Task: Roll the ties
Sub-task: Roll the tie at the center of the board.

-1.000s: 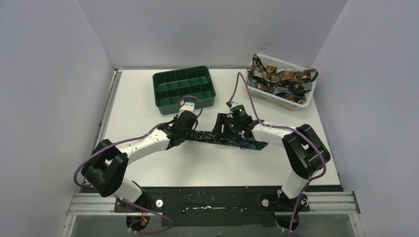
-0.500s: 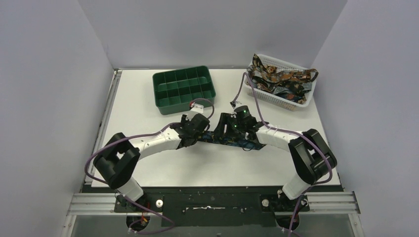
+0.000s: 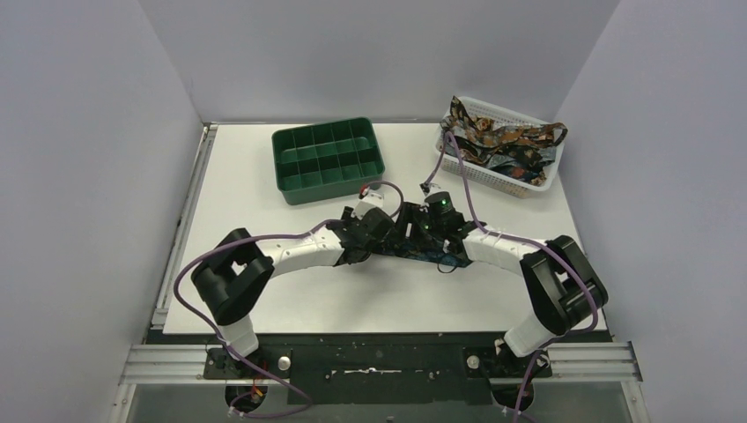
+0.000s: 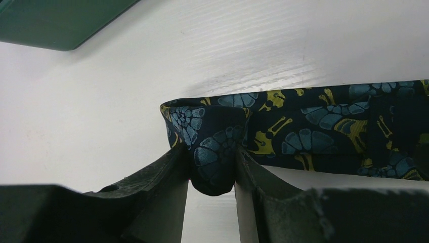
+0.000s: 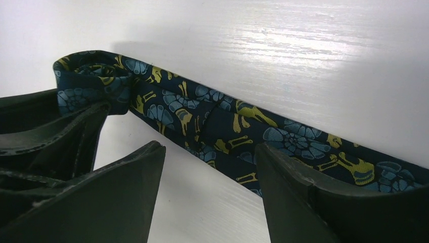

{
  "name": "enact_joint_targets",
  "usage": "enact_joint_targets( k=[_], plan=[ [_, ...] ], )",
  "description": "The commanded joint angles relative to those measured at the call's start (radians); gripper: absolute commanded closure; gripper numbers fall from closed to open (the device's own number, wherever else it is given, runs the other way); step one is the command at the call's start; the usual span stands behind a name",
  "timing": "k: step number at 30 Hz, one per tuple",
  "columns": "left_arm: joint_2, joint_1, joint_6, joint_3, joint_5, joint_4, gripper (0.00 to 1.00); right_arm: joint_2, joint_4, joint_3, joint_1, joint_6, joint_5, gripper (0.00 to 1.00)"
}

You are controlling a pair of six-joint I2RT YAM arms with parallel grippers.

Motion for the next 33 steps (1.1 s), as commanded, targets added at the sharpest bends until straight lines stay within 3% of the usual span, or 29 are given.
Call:
enact_joint_targets(
  k=[1, 6, 10, 14, 24, 33],
  plan=[
    [0.032, -0.008, -0.022, 0.045, 0.035, -0.003, 0.65, -0.045, 0.049, -0.006, -0.006, 0.013, 0.012, 0.32],
    [0.043, -0.008, -0.012, 0.045, 0.107, 0.026, 0.55, -0.062, 0.053, -0.015, -0.009, 0.018, 0.014, 0.29],
    [0.018, -0.005, 0.002, 0.034, 0.171, 0.073, 0.52, -0.069, 0.049, -0.021, -0.018, 0.02, 0.023, 0.25],
    [-0.018, 0.046, 0.022, 0.023, 0.353, 0.122, 0.45, -0.073, 0.042, -0.021, -0.026, 0.016, 0.015, 0.24],
    [-0.167, 0.095, -0.001, -0.007, 0.446, 0.18, 0.39, -0.067, 0.091, -0.022, -0.035, 0.042, -0.065, 0.16],
    [-0.385, 0.304, -0.093, -0.212, 0.635, 0.277, 0.3, -0.069, 0.137, -0.012, -0.035, 0.1, -0.077, 0.0]
  ],
)
